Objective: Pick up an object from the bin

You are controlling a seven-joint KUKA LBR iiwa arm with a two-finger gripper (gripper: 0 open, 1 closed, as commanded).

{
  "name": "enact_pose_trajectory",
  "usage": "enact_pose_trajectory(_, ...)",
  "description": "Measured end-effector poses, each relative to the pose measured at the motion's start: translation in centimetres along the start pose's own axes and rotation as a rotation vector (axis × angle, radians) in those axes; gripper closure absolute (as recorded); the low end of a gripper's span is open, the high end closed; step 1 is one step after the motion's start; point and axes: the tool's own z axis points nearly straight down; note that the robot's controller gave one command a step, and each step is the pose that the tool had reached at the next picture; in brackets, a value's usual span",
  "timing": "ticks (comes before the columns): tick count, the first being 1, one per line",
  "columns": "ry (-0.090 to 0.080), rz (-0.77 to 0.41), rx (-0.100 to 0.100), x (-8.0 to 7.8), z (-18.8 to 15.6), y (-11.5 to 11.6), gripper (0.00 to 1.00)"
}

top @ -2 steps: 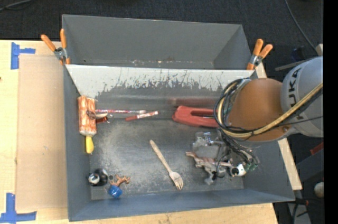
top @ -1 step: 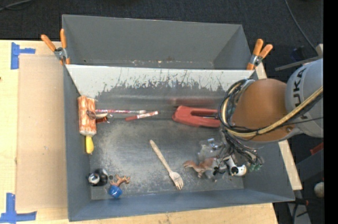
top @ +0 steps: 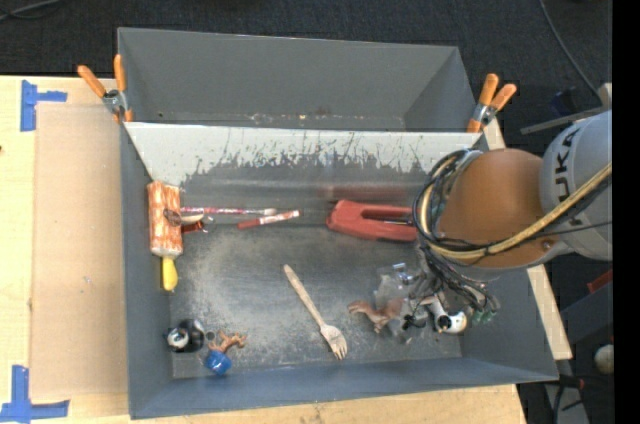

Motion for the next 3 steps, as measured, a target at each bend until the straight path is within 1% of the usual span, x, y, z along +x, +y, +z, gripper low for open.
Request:
enact_pose_trajectory(1, 0.005, -0.009, -0.002, -0.6, -5.9, -1.2, 1.00)
enact_pose_trajectory(2, 0.008, -0.032, -0.004, -1.6, -12.4, -3.5, 1.00)
enact_pose_trajectory(3, 0.004, -0.131, -0.004, -3.2, -6.5, -1.2, 1.00)
